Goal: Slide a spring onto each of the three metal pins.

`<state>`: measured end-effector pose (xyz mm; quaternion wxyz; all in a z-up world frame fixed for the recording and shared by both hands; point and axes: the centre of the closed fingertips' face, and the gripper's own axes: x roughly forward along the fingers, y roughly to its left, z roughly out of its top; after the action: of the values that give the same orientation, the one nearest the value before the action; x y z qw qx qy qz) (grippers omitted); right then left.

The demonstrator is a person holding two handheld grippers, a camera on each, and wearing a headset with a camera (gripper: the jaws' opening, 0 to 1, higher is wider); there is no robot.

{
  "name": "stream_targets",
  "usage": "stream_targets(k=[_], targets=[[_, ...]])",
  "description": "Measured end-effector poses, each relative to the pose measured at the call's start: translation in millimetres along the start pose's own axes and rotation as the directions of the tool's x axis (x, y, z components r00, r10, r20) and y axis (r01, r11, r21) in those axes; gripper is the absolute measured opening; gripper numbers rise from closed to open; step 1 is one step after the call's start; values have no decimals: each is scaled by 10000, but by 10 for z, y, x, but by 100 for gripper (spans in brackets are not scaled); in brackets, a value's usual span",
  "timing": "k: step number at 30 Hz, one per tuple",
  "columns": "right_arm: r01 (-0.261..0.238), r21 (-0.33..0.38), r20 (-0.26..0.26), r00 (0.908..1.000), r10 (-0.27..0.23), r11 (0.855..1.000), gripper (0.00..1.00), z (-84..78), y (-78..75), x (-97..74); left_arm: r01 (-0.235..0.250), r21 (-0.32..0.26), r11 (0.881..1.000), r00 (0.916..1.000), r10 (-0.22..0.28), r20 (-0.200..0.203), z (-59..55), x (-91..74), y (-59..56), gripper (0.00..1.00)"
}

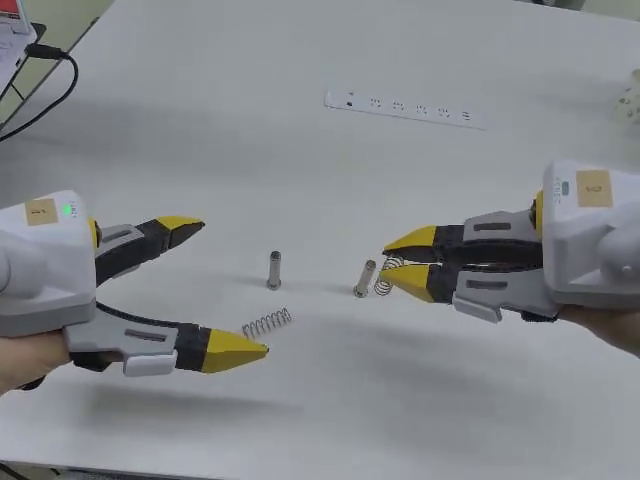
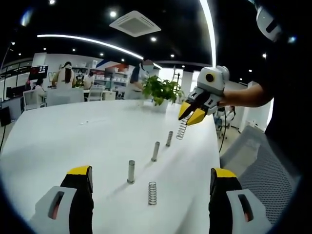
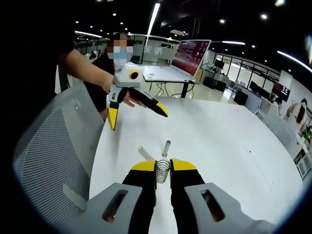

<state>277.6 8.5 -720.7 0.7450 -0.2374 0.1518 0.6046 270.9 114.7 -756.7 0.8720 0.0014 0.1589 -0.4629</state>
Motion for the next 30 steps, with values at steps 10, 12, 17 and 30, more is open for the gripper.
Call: stream_targets(k=[10,12,17,30], targets=[[364,140,-42,9993,-363,9992,8,-19,-182,12,14,-6,10000,10000,-14,78,7,-8,15,98],[400,183,-48,9992,-399,9990,8,-20,-212,23,-59,87,9999,9998,58,164,17,-13,25,98],[522,308,-52,9986,-520,9982,8,-31,-279,50,-76,216,9997,9998,72,173,3,-31,11,98],[814,715,-202,9966,-802,9941,8,-115,-435,120,-261,385,9989,9990,247,385,48,-39,28,97]])
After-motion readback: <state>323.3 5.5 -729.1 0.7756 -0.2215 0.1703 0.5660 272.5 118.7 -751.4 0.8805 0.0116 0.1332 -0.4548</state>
